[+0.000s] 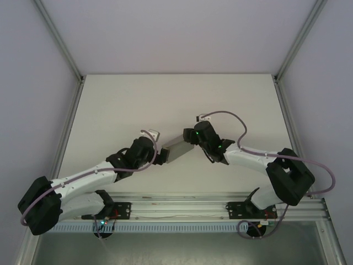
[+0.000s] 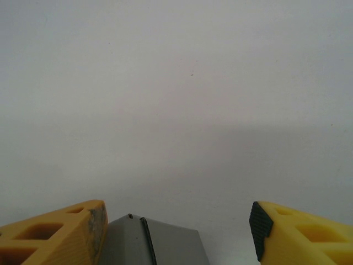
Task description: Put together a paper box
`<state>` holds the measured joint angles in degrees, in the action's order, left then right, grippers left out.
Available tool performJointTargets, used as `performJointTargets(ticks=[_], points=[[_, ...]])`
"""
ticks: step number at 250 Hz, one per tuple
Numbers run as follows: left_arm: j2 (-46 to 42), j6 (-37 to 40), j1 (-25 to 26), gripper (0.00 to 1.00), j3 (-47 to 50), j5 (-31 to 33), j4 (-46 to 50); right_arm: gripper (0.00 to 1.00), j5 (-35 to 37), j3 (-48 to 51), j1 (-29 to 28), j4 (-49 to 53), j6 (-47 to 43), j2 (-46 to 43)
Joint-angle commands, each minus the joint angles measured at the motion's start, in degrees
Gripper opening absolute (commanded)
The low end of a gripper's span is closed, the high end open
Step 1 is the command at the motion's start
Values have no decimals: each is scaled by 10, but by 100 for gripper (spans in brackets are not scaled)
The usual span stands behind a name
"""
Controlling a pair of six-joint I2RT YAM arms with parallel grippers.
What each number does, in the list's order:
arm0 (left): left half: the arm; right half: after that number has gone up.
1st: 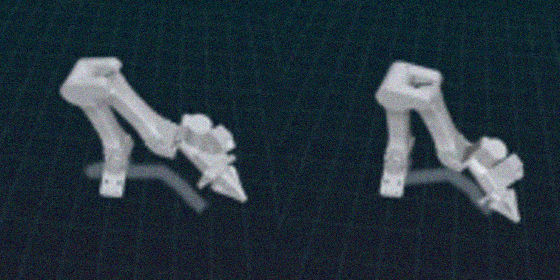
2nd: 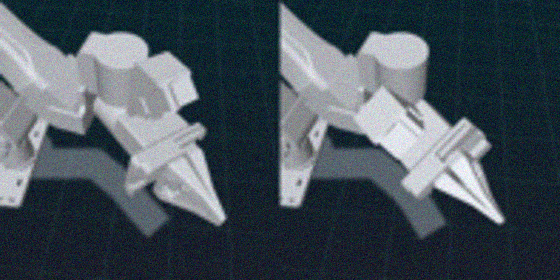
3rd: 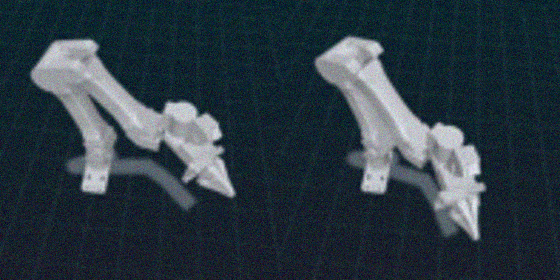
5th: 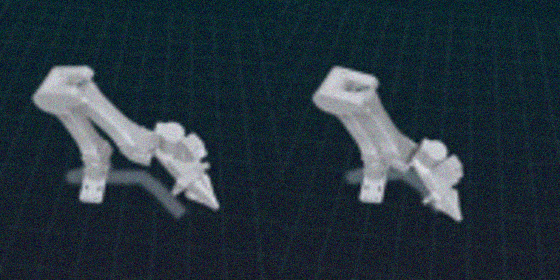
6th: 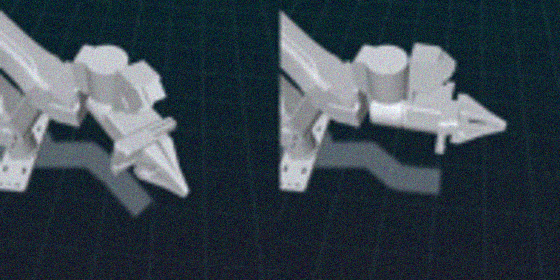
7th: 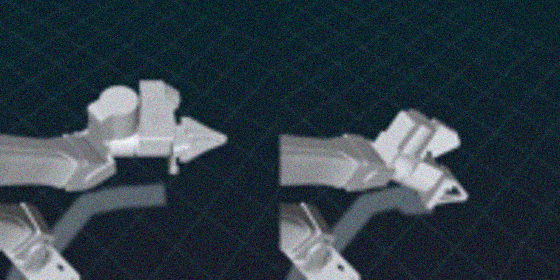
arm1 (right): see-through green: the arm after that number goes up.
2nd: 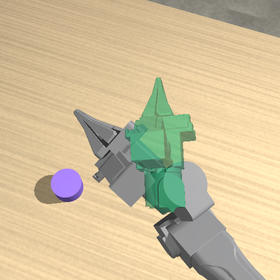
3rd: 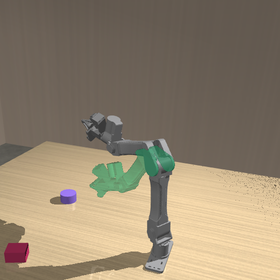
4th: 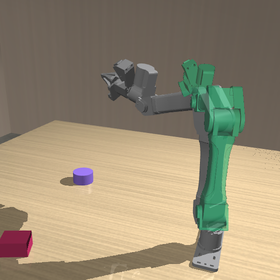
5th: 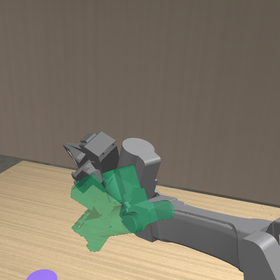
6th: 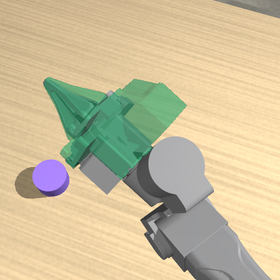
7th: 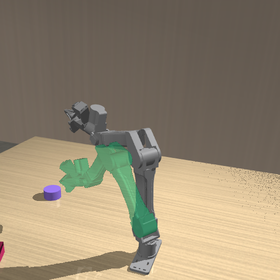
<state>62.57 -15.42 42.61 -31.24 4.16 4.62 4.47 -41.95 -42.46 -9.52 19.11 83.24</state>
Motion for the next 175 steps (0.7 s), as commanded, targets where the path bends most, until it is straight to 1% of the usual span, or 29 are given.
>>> performJointTargets(ticks=[1, 17, 52, 82, 106, 128, 143, 175], points=[[-8, -8, 1, 100, -40, -48, 20, 68, 2, 30, -4, 62, -3, 32], [-1, -26, -2, 100, -58, -51, 24, 67, 2, 31, -5, 65, -3, 36], [19, -46, -16, 100, -98, -97, 34, 65, 3, 35, -5, 64, 0, 42], [40, -77, -37, 100, -123, -66, 65, 64, 7, 43, -5, 59, 5, 41], [63, -92, -64, 100, -123, -69, 80, 64, 8, 49, -4, 55, 9, 39], [75, -85, -68, 99, -97, -96, 53, 63, 12, 49, -4, 56, 9, 42], [79, -76, -68, 94, -74, -122, 29, 63, 15, 51, -4, 56, 11, 44], [79, -62, -69, 87, 29, -165, -91, 59, 12, 56, -2, 49, 18, 50]])
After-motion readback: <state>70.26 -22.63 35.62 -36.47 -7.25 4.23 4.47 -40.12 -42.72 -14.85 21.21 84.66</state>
